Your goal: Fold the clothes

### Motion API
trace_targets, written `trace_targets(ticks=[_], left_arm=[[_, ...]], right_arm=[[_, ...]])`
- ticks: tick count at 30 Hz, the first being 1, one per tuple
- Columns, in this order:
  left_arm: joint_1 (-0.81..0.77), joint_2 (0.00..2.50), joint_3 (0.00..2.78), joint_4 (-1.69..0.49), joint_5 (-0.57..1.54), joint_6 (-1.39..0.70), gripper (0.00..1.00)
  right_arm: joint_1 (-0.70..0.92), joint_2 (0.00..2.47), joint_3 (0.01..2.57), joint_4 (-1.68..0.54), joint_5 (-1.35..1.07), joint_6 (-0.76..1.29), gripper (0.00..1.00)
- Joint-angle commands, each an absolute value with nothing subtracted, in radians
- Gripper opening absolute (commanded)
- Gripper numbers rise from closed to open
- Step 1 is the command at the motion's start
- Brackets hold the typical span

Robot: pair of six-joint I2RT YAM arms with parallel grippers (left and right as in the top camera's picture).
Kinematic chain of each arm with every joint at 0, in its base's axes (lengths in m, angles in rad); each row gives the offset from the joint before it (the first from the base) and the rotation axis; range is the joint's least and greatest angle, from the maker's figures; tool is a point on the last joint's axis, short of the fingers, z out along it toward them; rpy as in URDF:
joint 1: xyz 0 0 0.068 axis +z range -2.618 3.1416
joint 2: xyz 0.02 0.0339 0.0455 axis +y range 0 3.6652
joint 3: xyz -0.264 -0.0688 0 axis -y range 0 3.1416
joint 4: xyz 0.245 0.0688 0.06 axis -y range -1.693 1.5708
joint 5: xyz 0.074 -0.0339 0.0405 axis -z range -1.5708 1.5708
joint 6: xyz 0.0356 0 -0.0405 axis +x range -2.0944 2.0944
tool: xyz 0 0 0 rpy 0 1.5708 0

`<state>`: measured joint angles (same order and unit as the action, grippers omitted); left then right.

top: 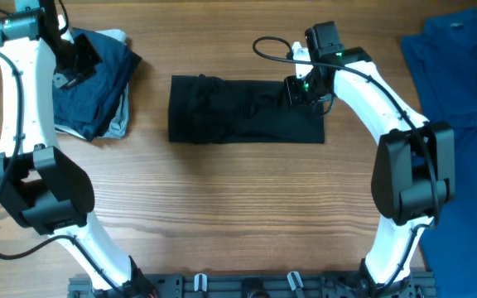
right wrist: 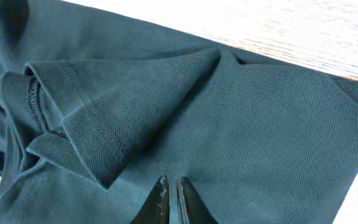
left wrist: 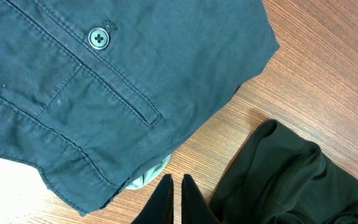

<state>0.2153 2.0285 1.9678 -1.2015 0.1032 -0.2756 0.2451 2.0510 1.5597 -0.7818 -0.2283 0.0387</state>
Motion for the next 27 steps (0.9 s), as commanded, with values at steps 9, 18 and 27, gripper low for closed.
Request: trace_targets(ticks=[9,18,27], left_arm=[[0.211,2.030,1.967,-1.201,0.115,-0.278,0.08],[0.208,2.030,1.967,-1.219,0.115,-0.277,0.09],[0.023,2.030,1.967,-1.216,0.115,-0.278,0.31]], right_arm=[[0.317,2.140,1.555,-0.427,-0.270,0.088,0.26],[0.064,1.926,1.588,-0.725,-0.293,0.060,0.52],[-0.048,1.927,1.290,-0.635,-0.420,-0.067,0.53]])
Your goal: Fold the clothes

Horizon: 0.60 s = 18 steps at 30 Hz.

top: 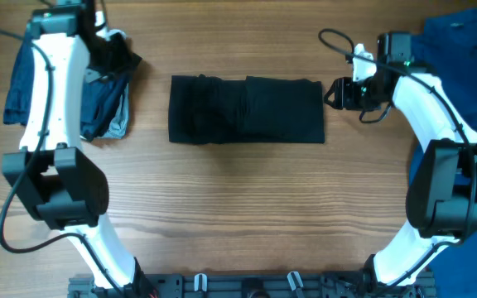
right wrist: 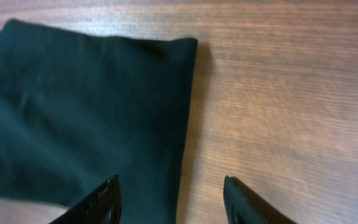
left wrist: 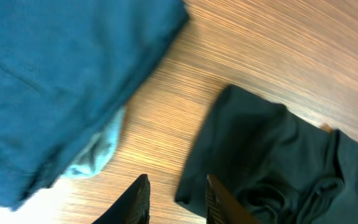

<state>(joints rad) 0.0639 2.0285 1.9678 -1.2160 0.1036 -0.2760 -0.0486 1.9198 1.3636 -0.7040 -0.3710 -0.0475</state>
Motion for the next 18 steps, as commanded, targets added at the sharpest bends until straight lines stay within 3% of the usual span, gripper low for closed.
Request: trace_targets(ticks=[1,9,11,14,15,18], left_arm=[[0.004,2.030,1.967,-1.216,0.115,-0.278,0.31],[-0.051,2.030,1.967,-1.212,0.115,-0.278,0.32],[-0.051,2.030,1.967,-1.212,0.115,-0.278,0.32],[-0.051,2.030,1.967,-1.213,0.115,-0.278,0.32],[-0.051,2.030,1.967,-1.213,0.115,-0.278,0.32],[-0.052,2.030,1.967,-1.213,0.115,-0.278,0.32]], right_arm=[[-0.048,1.927,1.236,-0.557,-0.438,-0.053,0.52],[-0.030,1.927,1.018,-0.245,-0.542,0.094,0.48],[-0.008,1.927,1.007,-0.220,-0.544,0.112,0.41],[0.002,1.927,1.007,-0.187,-0.539,0.112,0.22],[0.000,1.927,1.008,-0.171,-0.520,0.112,0.07],[-0.055,1.925,1.015,-0.164,-0.494,0.111,0.04]])
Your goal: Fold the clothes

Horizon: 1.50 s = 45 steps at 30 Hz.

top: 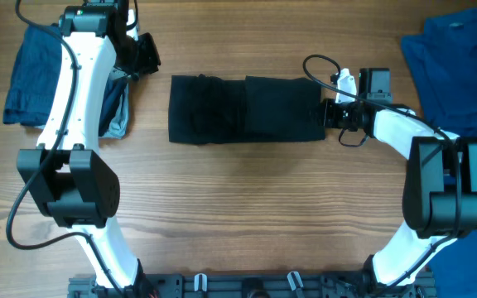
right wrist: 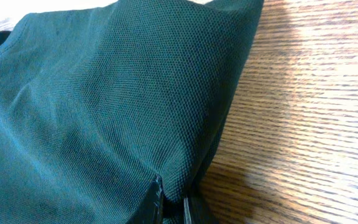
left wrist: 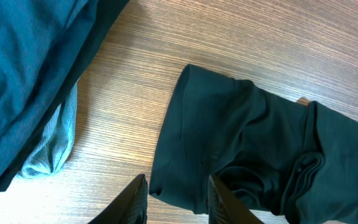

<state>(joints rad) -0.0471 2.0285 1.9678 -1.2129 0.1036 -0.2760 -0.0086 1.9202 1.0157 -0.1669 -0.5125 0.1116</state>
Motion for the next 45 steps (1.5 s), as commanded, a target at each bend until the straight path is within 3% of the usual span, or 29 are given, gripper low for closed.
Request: trace_targets(ticks=[1,7,11,15,22,35,36,38,41,43,45], left_arm=[[-0.052,2.030,1.967,-1.213,0.115,-0.278,0.32],[-0.052,2.030,1.967,-1.213,0.115,-0.278,0.32],[-0.052,2.030,1.967,-1.212,0.115,-0.278,0.32],[-0.052,2.030,1.967,-1.208,0.111,-0.277,0.32],[-0.052,2.030,1.967,-1.192,0.111,-0.277,0.33],[-0.052,2.030,1.967,-1.186,0.100,-0.270,0.33],[-0.052,2.030,1.967,-1.185,0.100,-0.270,0.33],[-0.054,2.030,1.967,-1.181,0.100,-0.270,0.34],[-0.055,2.030,1.967,-1.167,0.125,-0.270,0.27],[-0.058,2.030,1.967,-1.151,0.192,-0.270,0.08],[-0.082,2.030,1.967,-1.103,0.333,-0.270,0.04]], right_arm=[[-0.088,1.923,1.015,-0.170,-0.495,0.111,0.04],[-0.395,1.778,1.015,-0.224,-0.517,0.027,0.04],[-0.418,1.644,1.034,-0.272,-0.530,0.007,0.04],[-0.282,1.592,1.138,-0.414,-0.608,0.029,0.04],[0.045,1.604,1.188,-0.406,-0.556,0.101,0.04],[0.329,1.871,1.188,-0.188,-0.531,0.137,0.05],[0.344,1.879,1.188,-0.172,-0.532,0.142,0.09],[0.369,1.879,1.194,-0.130,-0.545,0.128,0.49],[0.327,1.817,1.266,-0.181,-0.577,0.081,0.72],[0.283,1.757,1.319,-0.280,-0.566,0.045,0.76],[0.184,1.679,1.359,-0.455,-0.532,0.055,0.70]])
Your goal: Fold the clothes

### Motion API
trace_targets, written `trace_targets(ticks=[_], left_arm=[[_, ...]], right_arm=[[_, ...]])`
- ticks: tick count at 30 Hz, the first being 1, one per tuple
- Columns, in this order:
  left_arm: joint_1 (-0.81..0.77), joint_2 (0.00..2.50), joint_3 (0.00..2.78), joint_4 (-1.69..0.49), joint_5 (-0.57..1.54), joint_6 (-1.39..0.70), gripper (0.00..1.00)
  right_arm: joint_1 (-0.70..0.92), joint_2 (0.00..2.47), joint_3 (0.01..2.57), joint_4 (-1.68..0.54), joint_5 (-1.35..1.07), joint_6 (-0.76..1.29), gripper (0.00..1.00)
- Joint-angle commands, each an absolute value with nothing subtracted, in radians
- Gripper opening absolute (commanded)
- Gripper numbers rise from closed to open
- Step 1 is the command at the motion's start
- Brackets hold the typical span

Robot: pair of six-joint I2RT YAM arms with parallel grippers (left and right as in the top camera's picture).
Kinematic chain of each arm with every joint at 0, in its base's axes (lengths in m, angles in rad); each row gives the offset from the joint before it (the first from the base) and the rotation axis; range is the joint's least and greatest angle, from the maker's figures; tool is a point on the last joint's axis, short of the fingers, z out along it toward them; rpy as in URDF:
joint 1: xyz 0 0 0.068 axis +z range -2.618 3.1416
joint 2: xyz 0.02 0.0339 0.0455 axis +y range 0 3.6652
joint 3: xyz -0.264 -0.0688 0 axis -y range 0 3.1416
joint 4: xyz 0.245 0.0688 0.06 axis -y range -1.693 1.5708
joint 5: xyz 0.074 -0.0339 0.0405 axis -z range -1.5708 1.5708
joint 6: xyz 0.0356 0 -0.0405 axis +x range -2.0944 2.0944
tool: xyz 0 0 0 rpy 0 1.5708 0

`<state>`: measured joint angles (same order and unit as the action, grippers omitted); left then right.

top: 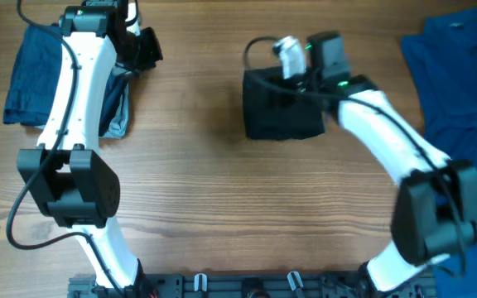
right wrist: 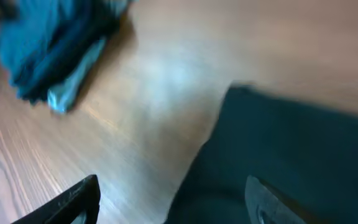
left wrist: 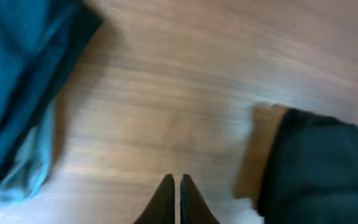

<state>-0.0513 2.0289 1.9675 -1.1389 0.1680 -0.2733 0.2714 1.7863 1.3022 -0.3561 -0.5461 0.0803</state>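
Observation:
The black garment (top: 284, 106) lies as a compact, roughly square fold at the table's middle right. It also shows as black garment (right wrist: 291, 143) and black garment (left wrist: 322, 162). My right gripper (top: 296, 79) hovers over its far left part, and in its wrist view the right gripper (right wrist: 173, 199) is wide open with nothing in it. My left gripper (top: 143, 51) is at the far left, by the stack of blue clothes (top: 40, 74). There the left gripper (left wrist: 174, 186) is shut over bare wood, holding nothing.
A loose blue shirt (top: 454, 66) lies at the far right edge. A pale blue-grey piece (top: 118, 116) sticks out under the blue stack. Bare wooden table (top: 222, 207) stretches across the front and between stack and black garment.
The black garment was a long strip and now covers only the right half of that strip. My right gripper has let go of its right edge and is open above it. My left gripper has shut.
First both grippers were shut, left over the blue stack, right over the long black strip. Then both were open, the right one off the strip's right end. Then the right was shut on that edge, the left open over the left end. Now the strip is half as long.

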Motion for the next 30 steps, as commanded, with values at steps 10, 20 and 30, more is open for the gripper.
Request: trace_targets(ticks=[10,20,30], left_arm=[[-0.381,2.217,1.967,-0.776,0.503,-0.270,0.04],[-0.416,2.525,1.967,-0.582,0.520,-0.270,0.04],[-0.383,2.208,2.087,-0.589,0.451,-0.270,0.04]], right_arm=[[0.025,1.802,1.166,-0.548,-0.638,-0.063,0.06],[0.026,2.031,1.029,-0.451,-0.626,-0.076,0.04],[0.018,1.652,1.207,-0.487,-0.687,-0.075,0.05]])
